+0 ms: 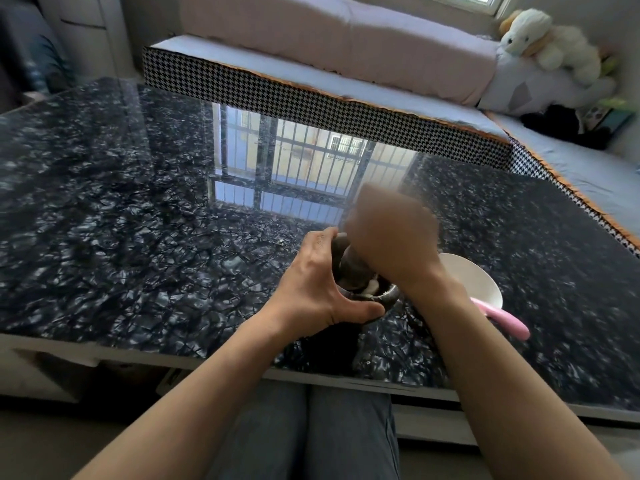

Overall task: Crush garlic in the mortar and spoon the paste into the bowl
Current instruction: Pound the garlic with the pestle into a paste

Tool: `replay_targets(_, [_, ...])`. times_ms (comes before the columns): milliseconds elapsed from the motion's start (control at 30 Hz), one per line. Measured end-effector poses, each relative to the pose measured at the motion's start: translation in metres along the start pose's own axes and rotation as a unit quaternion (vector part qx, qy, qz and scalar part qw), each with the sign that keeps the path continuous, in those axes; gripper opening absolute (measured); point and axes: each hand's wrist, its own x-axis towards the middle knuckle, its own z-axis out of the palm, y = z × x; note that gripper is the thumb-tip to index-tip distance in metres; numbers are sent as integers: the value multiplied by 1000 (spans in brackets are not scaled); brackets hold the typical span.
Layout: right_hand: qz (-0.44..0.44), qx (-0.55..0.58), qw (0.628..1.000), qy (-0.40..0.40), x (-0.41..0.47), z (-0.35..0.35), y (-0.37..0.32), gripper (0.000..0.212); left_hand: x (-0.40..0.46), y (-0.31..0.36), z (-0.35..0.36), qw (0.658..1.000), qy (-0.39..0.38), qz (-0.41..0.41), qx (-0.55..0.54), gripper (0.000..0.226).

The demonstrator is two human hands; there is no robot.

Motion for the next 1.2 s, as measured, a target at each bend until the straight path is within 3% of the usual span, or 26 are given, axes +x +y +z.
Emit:
replay_targets(100, [19,33,997,68,6,-7,1,11,0,-1,0,1000,1,-1,1,109])
replay_targets(267, [-39,-13,999,-33,-12,16,-4,15,1,-1,1,1000,5,3,-1,87])
replay_targets(500, [17,48,997,57,10,-10,0,11,0,-4,2,1000,11,2,4,106])
replay_targets(667, [-36,-12,998,-59,-10,15,-4,13,0,-1,1,1000,9,0,-3,86])
replay_targets(867, [15,38,998,53,9,-7,4,10,0,-2,2,1000,2,1,8,112])
replay_targets(1067, [-23,-13,998,-51,-6,14,1,15,0,-1,1,1000,2,0,0,92])
replay_targets(1200, [11,40,999,21,9,-6,4,13,0,-2,1,1000,7,0,3,107])
